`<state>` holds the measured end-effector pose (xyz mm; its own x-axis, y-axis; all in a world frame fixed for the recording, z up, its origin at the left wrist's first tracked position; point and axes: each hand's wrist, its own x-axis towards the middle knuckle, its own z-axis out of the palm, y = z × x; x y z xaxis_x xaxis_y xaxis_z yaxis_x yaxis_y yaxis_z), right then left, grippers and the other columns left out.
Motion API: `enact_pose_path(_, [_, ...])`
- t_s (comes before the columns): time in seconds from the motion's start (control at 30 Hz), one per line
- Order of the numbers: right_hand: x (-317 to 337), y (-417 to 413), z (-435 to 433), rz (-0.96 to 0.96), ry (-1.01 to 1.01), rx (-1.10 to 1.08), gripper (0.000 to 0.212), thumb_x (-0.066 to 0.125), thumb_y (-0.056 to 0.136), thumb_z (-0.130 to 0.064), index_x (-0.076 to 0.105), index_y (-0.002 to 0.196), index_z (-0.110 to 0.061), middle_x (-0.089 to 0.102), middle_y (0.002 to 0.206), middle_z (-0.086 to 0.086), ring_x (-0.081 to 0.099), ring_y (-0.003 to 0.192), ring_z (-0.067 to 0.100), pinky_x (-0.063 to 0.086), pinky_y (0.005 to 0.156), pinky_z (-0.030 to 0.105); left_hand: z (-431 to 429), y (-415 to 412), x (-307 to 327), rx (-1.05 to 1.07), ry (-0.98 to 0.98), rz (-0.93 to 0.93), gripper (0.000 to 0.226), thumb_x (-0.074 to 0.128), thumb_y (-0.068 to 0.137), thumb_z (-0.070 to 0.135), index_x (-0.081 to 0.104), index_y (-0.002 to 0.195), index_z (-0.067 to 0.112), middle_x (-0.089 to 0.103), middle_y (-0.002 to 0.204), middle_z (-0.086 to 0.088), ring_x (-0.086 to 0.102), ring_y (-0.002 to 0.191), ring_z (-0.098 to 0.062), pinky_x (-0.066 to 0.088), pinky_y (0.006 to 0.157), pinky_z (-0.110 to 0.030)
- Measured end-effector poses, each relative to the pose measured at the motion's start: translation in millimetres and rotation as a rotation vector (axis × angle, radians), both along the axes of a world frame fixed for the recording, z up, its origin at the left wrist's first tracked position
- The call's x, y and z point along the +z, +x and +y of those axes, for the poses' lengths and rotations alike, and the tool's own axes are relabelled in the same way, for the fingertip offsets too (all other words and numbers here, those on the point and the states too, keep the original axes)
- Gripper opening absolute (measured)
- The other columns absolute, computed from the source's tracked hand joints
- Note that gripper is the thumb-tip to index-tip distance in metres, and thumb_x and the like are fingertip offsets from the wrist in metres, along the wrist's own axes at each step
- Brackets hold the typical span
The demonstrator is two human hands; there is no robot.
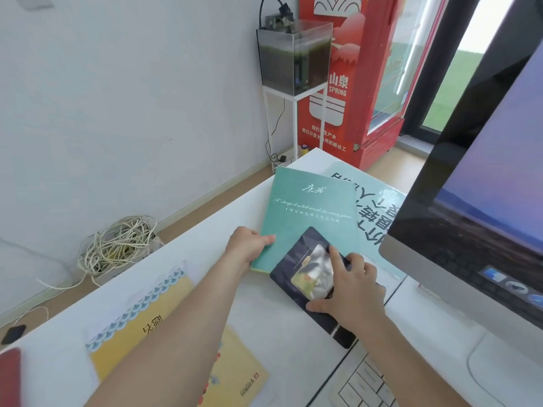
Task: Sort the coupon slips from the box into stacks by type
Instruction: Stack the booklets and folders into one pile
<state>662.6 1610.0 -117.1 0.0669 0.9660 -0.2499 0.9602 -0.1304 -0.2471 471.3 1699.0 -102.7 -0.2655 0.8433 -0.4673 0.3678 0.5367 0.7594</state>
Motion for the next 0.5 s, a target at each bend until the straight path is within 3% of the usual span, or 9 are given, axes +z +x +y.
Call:
enact_pose_path(0.07, [1, 1, 4, 0.05, -0.011, -0.031, 0.126, 0.073, 0.054, -0.075, -0.003, 0.148, -0.04, 0.023, 0.139, 0.002, 0.029, 0.127, 0.027, 0.044, 0.09, 0.044, -2, 3, 5, 0.018, 0.013, -0.111, 0.015, 0.074, 0.079, 0.011, 0.061, 0.083, 0.004, 0.07, 0.092, -0.012, 0.066, 0.075, -0.024, 0.055, 0.065, -0.032])
enact_pose_path(0.13, [0, -1, 5, 0.078, -0.014, -0.053, 0.128, 0.073, 0.053, -0.076, -0.006, 0.147, -0.041, 0.025, 0.137, 0.003, 0.03, 0.126, 0.027, 0.044, 0.091, 0.044, -7, 5, 13, 0.051, 0.086, -0.101, 0.016, 0.07, 0.08, 0.003, 0.059, 0.075, 0.014, 0.069, 0.088, -0.009, 0.066, 0.078, -0.025, 0.057, 0.074, -0.037])
enact_pose_path(0.2, [-1, -4, 4, 0.061, -0.016, -0.059, 0.128, 0.069, 0.053, -0.079, -0.007, 0.148, -0.04, 0.028, 0.135, 0.002, 0.033, 0.124, 0.025, 0.045, 0.091, 0.044, -10, -1, 26, 0.107, 0.223, 0.024, 0.012, 0.065, 0.08, 0.005, 0.061, 0.077, 0.017, 0.068, 0.089, -0.003, 0.067, 0.085, -0.026, 0.056, 0.081, -0.04])
enact_pose_path(0.27, [-2, -7, 0, -0.012, -0.014, -0.054, 0.125, 0.065, 0.055, -0.082, -0.003, 0.148, -0.035, 0.031, 0.133, 0.003, 0.035, 0.123, 0.025, 0.045, 0.092, 0.043, -22, -21, 48, 0.167, 0.367, 0.235, 0.018, 0.061, 0.082, 0.007, 0.067, 0.095, 0.018, 0.066, 0.093, 0.001, 0.065, 0.092, -0.024, 0.052, 0.086, -0.036])
enact_pose_path(0.37, [2, -14, -5, -0.106, 0.015, -0.061, 0.109, 0.057, 0.062, -0.083, 0.018, 0.144, -0.024, 0.035, 0.132, 0.005, 0.036, 0.124, 0.026, 0.042, 0.094, 0.043, -58, -64, 80, 0.294, 0.516, 0.363, 0.023, 0.058, 0.084, 0.007, 0.062, 0.104, 0.019, 0.066, 0.101, -0.001, 0.062, 0.095, -0.023, 0.049, 0.087, -0.038])
enact_pose_path(0.43, [8, -21, -9, -0.14, 0.06, -0.052, 0.095, 0.056, 0.072, -0.075, 0.023, 0.142, -0.022, 0.033, 0.138, 0.006, 0.03, 0.129, 0.026, 0.04, 0.096, 0.046, -94, -87, 88, 0.452, 0.502, 0.225, 0.022, 0.056, 0.088, 0.006, 0.055, 0.104, 0.021, 0.064, 0.102, -0.001, 0.062, 0.092, -0.021, 0.051, 0.086, -0.039])
enact_pose_path(0.5, [19, -32, -13, -0.113, 0.152, 0.0, 0.074, 0.051, 0.087, -0.056, 0.021, 0.146, -0.022, 0.028, 0.147, 0.006, 0.025, 0.135, 0.026, 0.038, 0.099, 0.049, -138, -97, 86, 0.602, 0.437, -0.034, 0.021, 0.053, 0.092, 0.005, 0.051, 0.108, 0.019, 0.065, 0.105, -0.003, 0.065, 0.089, -0.021, 0.053, 0.085, -0.044])
